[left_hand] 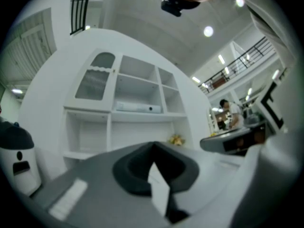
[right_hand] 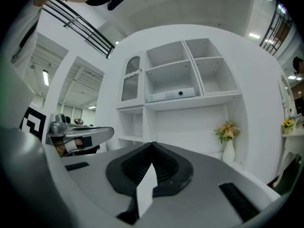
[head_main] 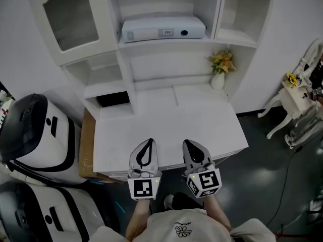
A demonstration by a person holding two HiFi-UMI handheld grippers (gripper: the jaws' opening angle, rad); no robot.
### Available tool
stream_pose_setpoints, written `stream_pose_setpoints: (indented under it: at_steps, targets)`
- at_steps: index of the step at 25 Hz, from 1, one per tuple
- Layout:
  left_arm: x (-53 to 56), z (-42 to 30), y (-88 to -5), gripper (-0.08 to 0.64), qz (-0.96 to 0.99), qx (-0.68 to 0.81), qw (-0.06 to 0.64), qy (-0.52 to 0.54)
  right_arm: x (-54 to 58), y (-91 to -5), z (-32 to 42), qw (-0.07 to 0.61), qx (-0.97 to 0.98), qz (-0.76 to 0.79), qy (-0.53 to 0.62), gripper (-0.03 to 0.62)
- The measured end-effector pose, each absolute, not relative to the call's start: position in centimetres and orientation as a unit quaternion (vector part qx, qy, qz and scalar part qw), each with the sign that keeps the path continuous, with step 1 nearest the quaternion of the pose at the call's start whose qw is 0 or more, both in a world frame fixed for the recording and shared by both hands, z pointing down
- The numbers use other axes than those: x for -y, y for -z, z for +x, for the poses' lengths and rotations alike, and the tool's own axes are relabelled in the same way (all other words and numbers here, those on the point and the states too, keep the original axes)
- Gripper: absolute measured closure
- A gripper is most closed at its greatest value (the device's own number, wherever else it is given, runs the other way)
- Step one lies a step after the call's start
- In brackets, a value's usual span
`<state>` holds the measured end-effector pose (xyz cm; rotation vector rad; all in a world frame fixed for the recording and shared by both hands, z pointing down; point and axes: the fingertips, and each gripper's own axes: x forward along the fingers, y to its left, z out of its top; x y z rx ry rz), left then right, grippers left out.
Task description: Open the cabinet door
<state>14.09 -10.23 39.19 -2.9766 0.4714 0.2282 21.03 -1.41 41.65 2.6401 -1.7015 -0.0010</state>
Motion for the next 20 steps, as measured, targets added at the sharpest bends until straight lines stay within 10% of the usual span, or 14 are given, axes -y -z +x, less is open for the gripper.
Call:
stream_pose_setpoints:
  at_steps: [20]
  targets:
    - [11.6,17.6,-39.2,0.552,-0.974,-0.203,0.074,-0.069,4.2,-41.0,24.0,0.011,0.586,0.810,0.025,0.592]
